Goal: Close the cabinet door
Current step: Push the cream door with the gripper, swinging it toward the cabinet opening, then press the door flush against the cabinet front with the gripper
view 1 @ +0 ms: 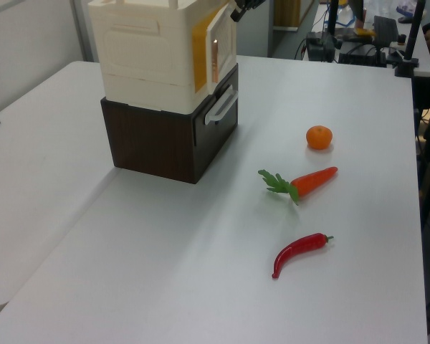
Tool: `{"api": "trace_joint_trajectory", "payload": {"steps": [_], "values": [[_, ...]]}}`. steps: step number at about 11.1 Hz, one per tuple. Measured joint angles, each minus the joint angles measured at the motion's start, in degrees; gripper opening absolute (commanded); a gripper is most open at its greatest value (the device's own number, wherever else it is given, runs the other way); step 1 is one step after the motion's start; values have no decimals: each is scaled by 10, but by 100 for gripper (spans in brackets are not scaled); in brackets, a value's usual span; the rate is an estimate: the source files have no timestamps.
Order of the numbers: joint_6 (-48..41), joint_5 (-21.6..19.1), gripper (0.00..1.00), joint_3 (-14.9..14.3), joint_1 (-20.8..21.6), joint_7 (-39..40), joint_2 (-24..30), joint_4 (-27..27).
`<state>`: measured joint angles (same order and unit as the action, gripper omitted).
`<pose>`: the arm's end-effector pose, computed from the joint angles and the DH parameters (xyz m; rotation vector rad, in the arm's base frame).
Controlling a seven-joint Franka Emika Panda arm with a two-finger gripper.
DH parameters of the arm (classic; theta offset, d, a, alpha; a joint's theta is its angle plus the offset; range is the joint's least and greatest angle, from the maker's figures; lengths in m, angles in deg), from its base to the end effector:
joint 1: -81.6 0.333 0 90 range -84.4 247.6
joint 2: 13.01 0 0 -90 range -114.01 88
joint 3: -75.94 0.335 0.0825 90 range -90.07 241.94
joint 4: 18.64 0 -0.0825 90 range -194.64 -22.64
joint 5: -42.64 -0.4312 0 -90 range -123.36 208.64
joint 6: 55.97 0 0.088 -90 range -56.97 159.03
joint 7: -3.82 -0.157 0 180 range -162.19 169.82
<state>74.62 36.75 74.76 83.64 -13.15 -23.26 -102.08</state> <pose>0.7409 0.0188 0.6302 -2.7745 0.4484 -0.9051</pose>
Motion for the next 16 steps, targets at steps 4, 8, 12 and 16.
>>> {"api": "trace_joint_trajectory", "payload": {"steps": [4,8,12,16], "values": [[38,0,0,0,4,-1,-12,0],[75,0,0,0,7,-1,-29,0],[75,0,0,0,7,-1,-29,-1],[-81,41,0,0,9,48,-8,-9]]}}
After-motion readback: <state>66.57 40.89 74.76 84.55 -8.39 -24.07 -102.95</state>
